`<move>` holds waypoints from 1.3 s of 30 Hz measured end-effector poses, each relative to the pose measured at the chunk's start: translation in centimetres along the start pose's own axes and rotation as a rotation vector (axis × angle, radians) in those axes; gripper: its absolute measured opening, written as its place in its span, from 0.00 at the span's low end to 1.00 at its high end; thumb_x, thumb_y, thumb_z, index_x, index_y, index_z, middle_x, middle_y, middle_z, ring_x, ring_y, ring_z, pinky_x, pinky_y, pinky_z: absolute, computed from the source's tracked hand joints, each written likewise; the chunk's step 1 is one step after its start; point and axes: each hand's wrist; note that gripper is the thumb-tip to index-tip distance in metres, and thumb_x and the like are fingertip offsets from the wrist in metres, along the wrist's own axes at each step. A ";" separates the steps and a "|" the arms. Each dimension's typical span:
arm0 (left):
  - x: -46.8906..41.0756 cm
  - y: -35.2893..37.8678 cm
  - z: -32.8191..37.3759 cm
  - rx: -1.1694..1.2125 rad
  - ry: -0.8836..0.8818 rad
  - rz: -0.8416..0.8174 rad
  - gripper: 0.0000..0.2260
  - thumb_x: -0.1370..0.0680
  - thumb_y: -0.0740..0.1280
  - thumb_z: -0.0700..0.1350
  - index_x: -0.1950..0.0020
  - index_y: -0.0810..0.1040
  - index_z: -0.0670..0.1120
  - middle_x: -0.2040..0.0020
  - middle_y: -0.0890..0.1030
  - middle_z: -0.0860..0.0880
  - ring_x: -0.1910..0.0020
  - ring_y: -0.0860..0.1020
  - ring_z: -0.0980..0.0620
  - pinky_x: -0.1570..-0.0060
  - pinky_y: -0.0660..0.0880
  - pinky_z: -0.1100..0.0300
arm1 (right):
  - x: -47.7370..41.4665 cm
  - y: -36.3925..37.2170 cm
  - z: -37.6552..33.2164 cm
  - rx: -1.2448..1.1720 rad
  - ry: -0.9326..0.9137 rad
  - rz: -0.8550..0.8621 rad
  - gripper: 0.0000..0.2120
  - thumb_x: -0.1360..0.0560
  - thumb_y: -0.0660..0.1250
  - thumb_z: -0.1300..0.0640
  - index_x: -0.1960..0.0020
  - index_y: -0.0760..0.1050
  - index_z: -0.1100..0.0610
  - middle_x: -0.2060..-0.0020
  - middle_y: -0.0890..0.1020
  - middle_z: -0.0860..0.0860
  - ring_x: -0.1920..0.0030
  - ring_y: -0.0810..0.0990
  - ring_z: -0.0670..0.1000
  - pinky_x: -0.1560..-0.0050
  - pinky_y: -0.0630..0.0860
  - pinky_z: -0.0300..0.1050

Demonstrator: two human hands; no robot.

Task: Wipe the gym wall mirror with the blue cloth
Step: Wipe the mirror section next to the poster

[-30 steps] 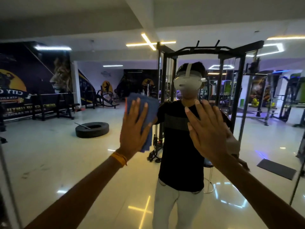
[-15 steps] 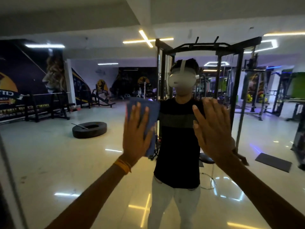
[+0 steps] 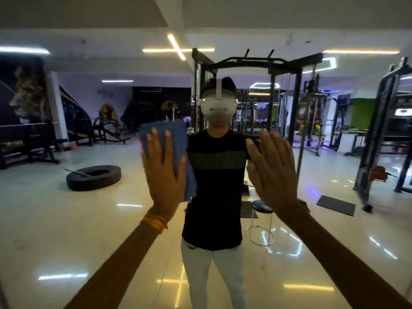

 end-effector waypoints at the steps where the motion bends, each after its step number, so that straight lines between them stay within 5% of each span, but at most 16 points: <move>1: 3.5 0.6 0.3 -0.029 0.175 -0.142 0.29 0.13 0.51 0.56 0.15 0.47 0.47 0.16 0.50 0.41 0.17 0.50 0.39 0.20 0.52 0.36 | 0.0 0.4 -1.0 0.004 -0.013 -0.007 0.25 0.18 0.64 0.55 0.22 0.68 0.58 0.21 0.63 0.62 0.20 0.58 0.64 0.23 0.58 0.68; 4: 7.4 -0.4 -2.7 -0.083 0.393 -0.258 0.27 0.12 0.46 0.56 0.15 0.43 0.49 0.15 0.48 0.46 0.16 0.50 0.43 0.25 0.61 0.34 | 0.6 1.1 -3.3 -0.003 0.004 -0.029 0.26 0.18 0.64 0.53 0.22 0.67 0.57 0.20 0.61 0.61 0.19 0.57 0.63 0.22 0.57 0.67; 7: 4.9 -3.6 -8.4 -0.082 0.101 -0.019 0.28 0.13 0.50 0.54 0.16 0.50 0.44 0.15 0.46 0.46 0.16 0.44 0.48 0.18 0.47 0.45 | 2.5 0.8 -3.0 0.004 0.039 -0.081 0.24 0.15 0.60 0.52 0.21 0.66 0.58 0.20 0.60 0.62 0.19 0.56 0.63 0.22 0.57 0.68; 11: 5.4 -4.9 -12.2 -0.021 -0.318 0.166 0.28 0.13 0.54 0.52 0.17 0.53 0.40 0.17 0.54 0.35 0.17 0.50 0.36 0.18 0.45 0.47 | 5.2 -0.1 -3.6 0.003 0.100 -0.123 0.25 0.17 0.64 0.54 0.22 0.67 0.59 0.19 0.59 0.62 0.18 0.54 0.62 0.21 0.53 0.65; 13: 9.3 -3.2 -8.9 0.002 -0.240 0.078 0.29 0.13 0.52 0.55 0.15 0.48 0.46 0.16 0.50 0.40 0.16 0.47 0.41 0.19 0.47 0.46 | 5.7 0.1 -5.0 -0.019 0.099 -0.122 0.25 0.16 0.61 0.53 0.21 0.66 0.58 0.20 0.60 0.62 0.18 0.55 0.63 0.21 0.54 0.66; 16: 16.5 -0.7 -5.5 -0.037 0.202 -0.240 0.29 0.13 0.50 0.57 0.15 0.44 0.50 0.15 0.44 0.47 0.16 0.46 0.46 0.20 0.51 0.43 | 6.1 0.8 -7.1 -0.063 0.065 -0.136 0.24 0.14 0.55 0.48 0.20 0.61 0.56 0.20 0.61 0.63 0.19 0.57 0.64 0.22 0.55 0.68; 18: 17.1 -0.8 -7.3 -0.034 0.293 -0.281 0.29 0.13 0.49 0.57 0.15 0.43 0.50 0.15 0.44 0.49 0.16 0.46 0.47 0.20 0.51 0.42 | 6.4 0.6 -7.3 -0.066 0.036 -0.135 0.24 0.14 0.56 0.49 0.20 0.59 0.55 0.21 0.62 0.64 0.20 0.58 0.64 0.22 0.57 0.68; 22: 14.3 -3.3 -12.4 -0.045 -0.137 -0.016 0.30 0.13 0.50 0.56 0.17 0.51 0.39 0.16 0.51 0.38 0.16 0.46 0.46 0.18 0.45 0.49 | 8.1 -0.6 -5.4 -0.031 0.031 -0.163 0.27 0.16 0.63 0.53 0.20 0.59 0.55 0.21 0.61 0.63 0.20 0.58 0.64 0.23 0.58 0.69; 26: 13.6 -2.0 -10.4 0.048 -0.618 0.266 0.34 0.13 0.48 0.59 0.20 0.55 0.31 0.20 0.57 0.29 0.19 0.54 0.33 0.19 0.47 0.52 | 9.8 -0.8 -4.5 -0.065 0.039 -0.180 0.27 0.17 0.66 0.55 0.21 0.62 0.57 0.21 0.61 0.63 0.19 0.57 0.64 0.23 0.58 0.69; 29: 18.8 0.3 -3.9 0.071 -0.473 0.112 0.32 0.13 0.51 0.58 0.17 0.49 0.40 0.19 0.56 0.31 0.19 0.54 0.32 0.20 0.53 0.39 | 10.0 0.1 -5.4 -0.119 0.038 -0.176 0.25 0.18 0.67 0.57 0.23 0.66 0.60 0.22 0.63 0.65 0.20 0.58 0.66 0.23 0.58 0.70; 32: 22.8 1.5 -0.6 0.090 -0.390 -0.040 0.31 0.13 0.51 0.59 0.15 0.45 0.47 0.18 0.56 0.35 0.18 0.53 0.37 0.21 0.56 0.38 | 10.9 0.6 -5.6 -0.143 -0.003 -0.189 0.23 0.17 0.65 0.56 0.23 0.69 0.60 0.22 0.64 0.65 0.21 0.59 0.67 0.25 0.59 0.71; 36: 20.5 2.1 -6.1 0.266 -0.731 0.241 0.32 0.13 0.55 0.58 0.16 0.47 0.43 0.16 0.52 0.40 0.17 0.52 0.44 0.20 0.55 0.40 | 11.7 0.2 -1.3 -0.084 -0.144 -0.207 0.24 0.16 0.65 0.55 0.22 0.68 0.59 0.22 0.65 0.64 0.22 0.62 0.66 0.25 0.61 0.71; 39: 20.5 1.8 -10.1 0.286 -1.001 0.314 0.30 0.13 0.56 0.58 0.17 0.42 0.60 0.15 0.52 0.47 0.17 0.56 0.48 0.20 0.57 0.42 | 12.4 -0.2 1.1 -0.055 -0.208 -0.225 0.24 0.16 0.62 0.55 0.21 0.65 0.57 0.21 0.64 0.62 0.21 0.60 0.65 0.23 0.59 0.68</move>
Point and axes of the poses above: each hand's wrist, its own x-axis away from the middle knuckle, its own y-axis out of the palm, z = x × y
